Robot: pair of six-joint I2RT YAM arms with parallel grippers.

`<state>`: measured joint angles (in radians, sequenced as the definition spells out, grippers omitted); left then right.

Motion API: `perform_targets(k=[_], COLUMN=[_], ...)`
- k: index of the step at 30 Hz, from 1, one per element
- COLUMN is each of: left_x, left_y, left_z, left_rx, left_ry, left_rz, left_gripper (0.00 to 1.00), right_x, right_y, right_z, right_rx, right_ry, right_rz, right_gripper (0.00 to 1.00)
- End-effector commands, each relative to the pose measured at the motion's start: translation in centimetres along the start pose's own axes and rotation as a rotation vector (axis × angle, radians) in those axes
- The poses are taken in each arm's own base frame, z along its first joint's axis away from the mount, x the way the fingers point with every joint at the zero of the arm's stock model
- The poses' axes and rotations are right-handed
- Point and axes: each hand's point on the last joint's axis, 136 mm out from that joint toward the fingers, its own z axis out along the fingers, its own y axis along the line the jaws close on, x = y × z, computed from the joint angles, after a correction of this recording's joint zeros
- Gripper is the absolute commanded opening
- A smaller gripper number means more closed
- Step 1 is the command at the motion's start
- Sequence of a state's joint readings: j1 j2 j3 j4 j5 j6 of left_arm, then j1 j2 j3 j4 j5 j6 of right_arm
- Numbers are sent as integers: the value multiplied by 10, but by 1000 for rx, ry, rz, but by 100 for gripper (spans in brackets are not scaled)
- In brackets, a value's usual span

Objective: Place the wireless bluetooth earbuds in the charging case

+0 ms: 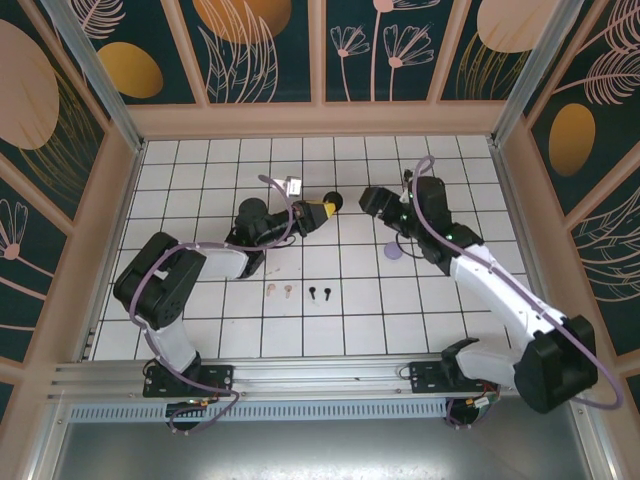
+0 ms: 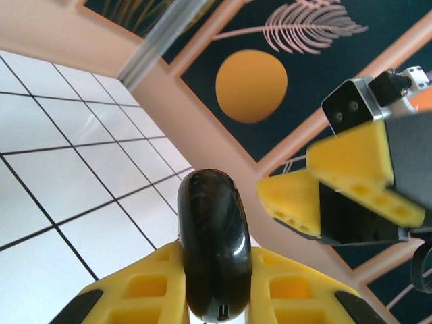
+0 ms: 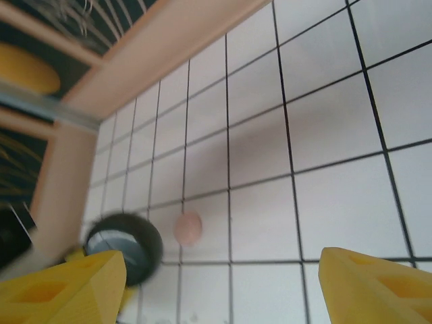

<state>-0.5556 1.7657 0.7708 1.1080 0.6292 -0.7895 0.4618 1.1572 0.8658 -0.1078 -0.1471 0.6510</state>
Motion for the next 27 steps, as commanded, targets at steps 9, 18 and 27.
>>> perform_targets(k=[9,18,27], left_x=[25,25,14], left_y=[-33,-40,-56], left_z=[-4,-2,-6], left_rx=[147,176,207], left_ry=[203,228,213], left_rz=[21,23,57], left_gripper=[0,0,0], right_x=[37,40,48], right_y=[39,42,17], right_z=[-5,15,33], right_rx=[-351,-345,-261], right_ry=[90,118,137], right_rz=[-291,-291,-259], right_gripper=[74,73,68])
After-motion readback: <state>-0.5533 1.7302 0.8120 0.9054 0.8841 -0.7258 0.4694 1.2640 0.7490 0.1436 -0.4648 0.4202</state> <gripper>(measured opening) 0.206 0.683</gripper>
